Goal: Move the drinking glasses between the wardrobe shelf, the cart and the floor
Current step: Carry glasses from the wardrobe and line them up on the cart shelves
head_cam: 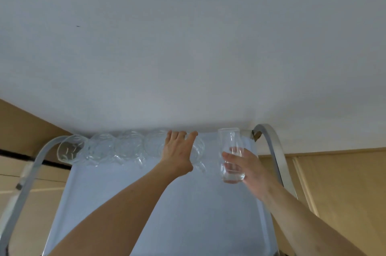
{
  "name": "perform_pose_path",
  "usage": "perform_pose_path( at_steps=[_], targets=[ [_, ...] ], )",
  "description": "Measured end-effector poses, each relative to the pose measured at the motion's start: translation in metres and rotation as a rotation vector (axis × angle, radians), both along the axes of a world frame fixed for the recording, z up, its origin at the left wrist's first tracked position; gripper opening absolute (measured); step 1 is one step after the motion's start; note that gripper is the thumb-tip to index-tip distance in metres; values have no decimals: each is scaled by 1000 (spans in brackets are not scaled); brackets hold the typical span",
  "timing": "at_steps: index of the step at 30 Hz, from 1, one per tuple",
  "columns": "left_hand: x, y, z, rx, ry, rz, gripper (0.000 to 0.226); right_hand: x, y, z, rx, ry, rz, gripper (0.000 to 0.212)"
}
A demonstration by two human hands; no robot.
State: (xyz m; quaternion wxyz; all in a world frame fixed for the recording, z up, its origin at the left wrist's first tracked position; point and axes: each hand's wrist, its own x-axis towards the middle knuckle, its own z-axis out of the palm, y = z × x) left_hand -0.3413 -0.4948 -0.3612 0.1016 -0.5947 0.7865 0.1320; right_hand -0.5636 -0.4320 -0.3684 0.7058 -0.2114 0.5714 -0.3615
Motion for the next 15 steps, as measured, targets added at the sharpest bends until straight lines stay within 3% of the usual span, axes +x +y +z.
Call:
perform_pose_path(
  at_steps=[15],
  targets=[
    [10, -23, -6, -30, 7, -1, 107, 16, -32, -16, -10, -54, -9, 68]
  ],
)
